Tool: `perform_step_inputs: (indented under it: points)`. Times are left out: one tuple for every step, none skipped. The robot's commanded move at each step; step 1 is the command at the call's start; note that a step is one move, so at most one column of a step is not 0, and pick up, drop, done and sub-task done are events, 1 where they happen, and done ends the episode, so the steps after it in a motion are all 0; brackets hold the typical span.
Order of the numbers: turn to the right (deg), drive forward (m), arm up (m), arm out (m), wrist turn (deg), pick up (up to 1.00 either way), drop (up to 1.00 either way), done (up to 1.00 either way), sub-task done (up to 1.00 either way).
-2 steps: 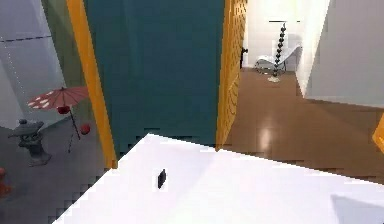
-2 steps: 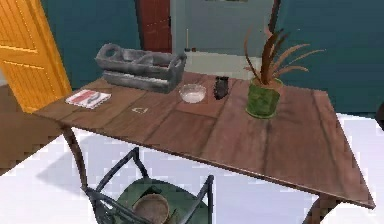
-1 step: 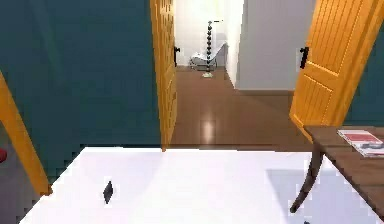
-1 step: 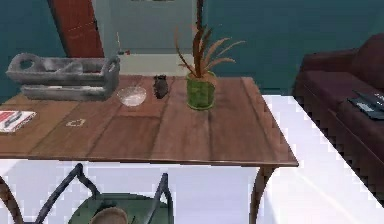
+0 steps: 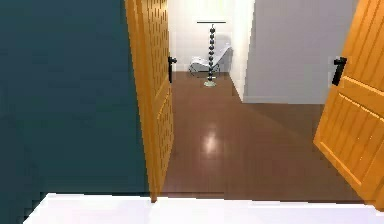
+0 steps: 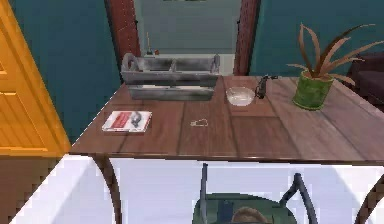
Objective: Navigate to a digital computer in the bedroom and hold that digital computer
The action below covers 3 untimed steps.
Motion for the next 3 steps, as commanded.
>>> perform_step_inputs:
  points:
    - [21.0, 0.00, 0.00, 0.00, 0.0, 0.00, 0.00, 0.00, 0.00]
    - [0.0, 1.00, 0.00, 0.00, 0.0, 0.00, 0.00, 0.00, 0.00]
    - [0.0, 1.00, 0.00, 0.00, 0.0, 0.00, 0.00, 0.00, 0.00]
